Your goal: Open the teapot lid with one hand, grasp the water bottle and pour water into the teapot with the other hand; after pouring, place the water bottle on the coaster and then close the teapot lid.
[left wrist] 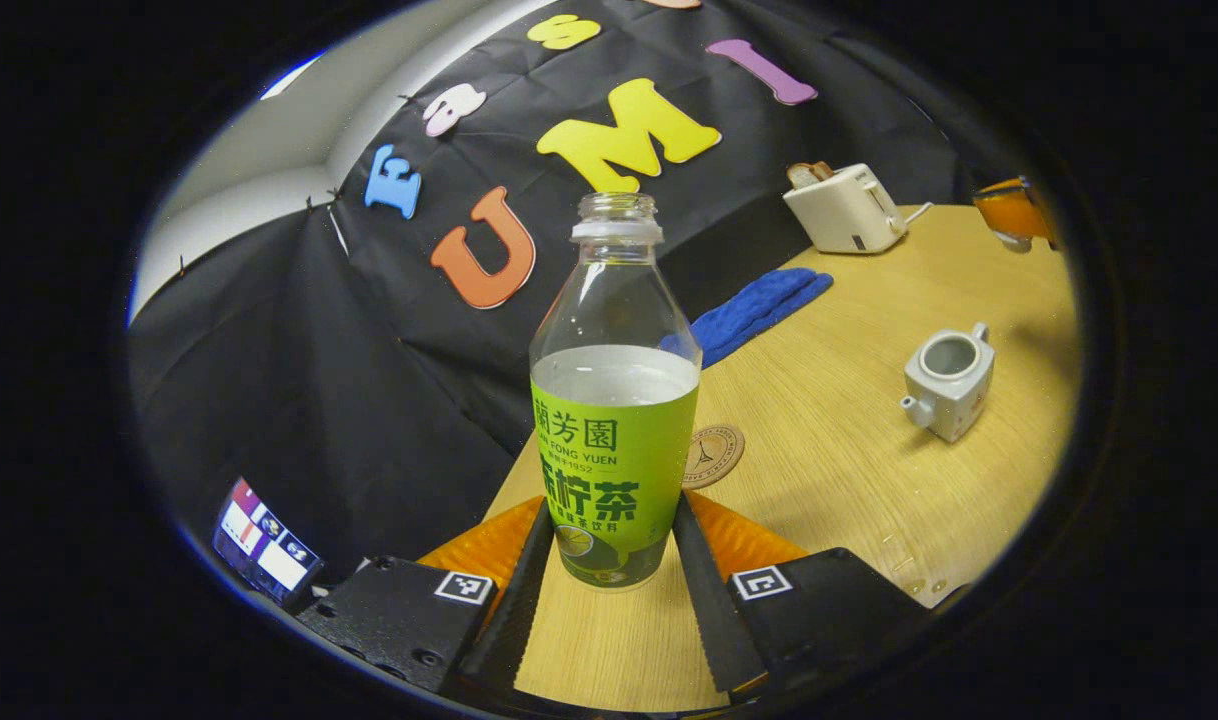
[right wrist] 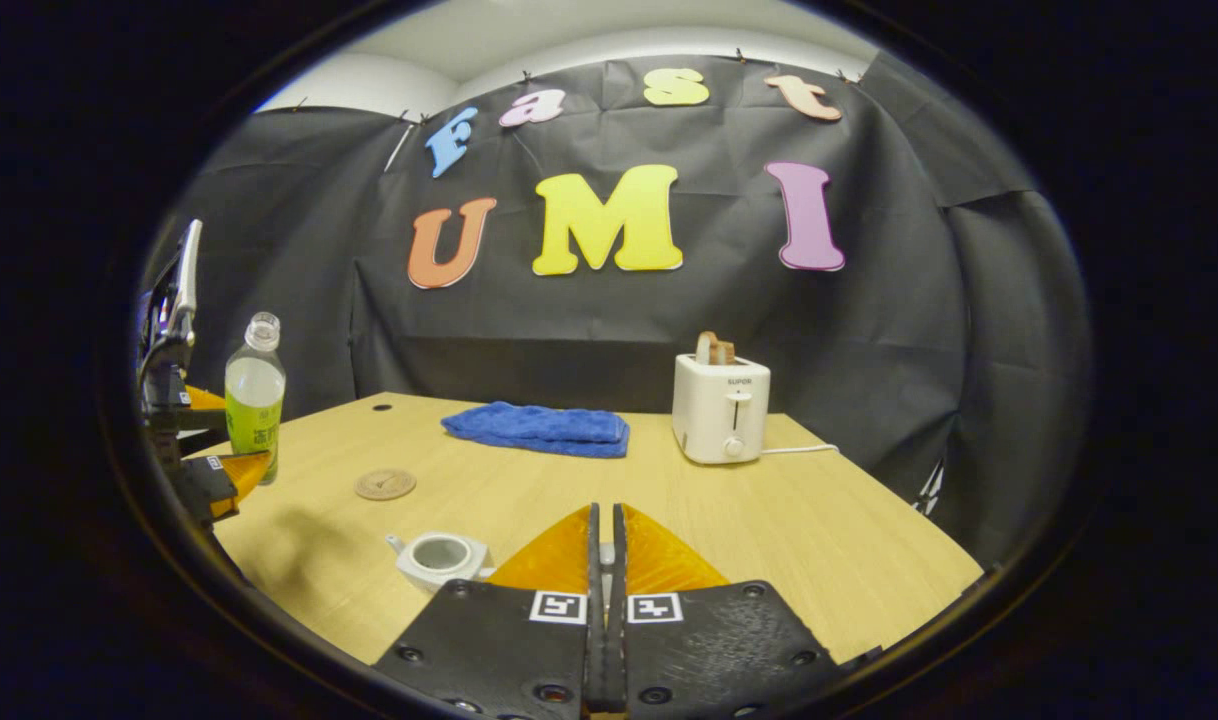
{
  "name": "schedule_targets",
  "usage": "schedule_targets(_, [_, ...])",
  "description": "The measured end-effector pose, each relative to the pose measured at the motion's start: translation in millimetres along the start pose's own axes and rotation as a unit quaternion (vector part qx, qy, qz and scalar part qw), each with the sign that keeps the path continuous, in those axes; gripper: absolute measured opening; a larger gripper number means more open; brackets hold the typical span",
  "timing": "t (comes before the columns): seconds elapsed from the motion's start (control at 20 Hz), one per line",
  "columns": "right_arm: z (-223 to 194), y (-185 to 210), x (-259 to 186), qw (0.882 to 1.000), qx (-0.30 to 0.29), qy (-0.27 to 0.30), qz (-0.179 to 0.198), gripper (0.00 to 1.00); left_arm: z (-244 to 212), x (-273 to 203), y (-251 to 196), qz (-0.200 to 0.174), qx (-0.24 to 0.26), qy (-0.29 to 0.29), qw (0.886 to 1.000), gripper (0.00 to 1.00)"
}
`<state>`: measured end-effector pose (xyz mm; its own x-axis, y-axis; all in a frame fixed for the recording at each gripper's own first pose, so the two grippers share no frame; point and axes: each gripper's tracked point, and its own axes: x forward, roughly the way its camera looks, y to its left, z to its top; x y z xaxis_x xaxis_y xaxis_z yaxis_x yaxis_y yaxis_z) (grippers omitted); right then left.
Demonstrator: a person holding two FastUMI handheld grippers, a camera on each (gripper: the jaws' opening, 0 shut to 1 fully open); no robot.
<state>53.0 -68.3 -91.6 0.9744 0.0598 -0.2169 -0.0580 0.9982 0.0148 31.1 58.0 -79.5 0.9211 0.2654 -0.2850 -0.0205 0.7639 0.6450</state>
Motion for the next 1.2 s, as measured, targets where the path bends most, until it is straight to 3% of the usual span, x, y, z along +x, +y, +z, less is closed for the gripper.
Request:
schedule_targets(0.2, [-4.2, -15.8, -3.4, 1.000, -0.003, 0.002, -0.001, 0.00, 6.6, -3.4, 2.2, 0.025, 0.076, -0.001, 0.997, 0.72])
schedule_targets(0.35, [-7.1, -29.0, -6.2, 1.000, -0.007, 0.000, -0.003, 0.00, 8.9, -4.0, 3.1, 0.049, 0.157, 0.005, 0.986, 0.71])
schedule_targets(0.6, [-13.5, -43.5, -6.5, 1.000, -0.004, 0.003, -0.003, 0.00, 17.8, -5.3, 1.4, 0.064, 0.215, 0.007, 0.974, 0.71])
schedule_targets(0.75, [-20.5, -48.2, -3.5, 1.000, 0.000, 0.010, -0.001, 0.00, 27.1, -2.9, 4.1, 0.079, 0.271, -0.002, 0.959, 0.71])
schedule_targets(1.0, [-21.6, -49.6, -5.1, 1.000, 0.000, 0.006, 0.004, 0.00, 26.8, -0.5, -5.7, 0.060, 0.353, 0.003, 0.934, 0.71])
schedule_targets(1.2, [-25.0, -50.1, -5.0, 1.000, 0.001, 0.009, 0.006, 0.00, 31.0, 1.4, -13.1, 0.053, 0.388, 0.004, 0.920, 0.71])
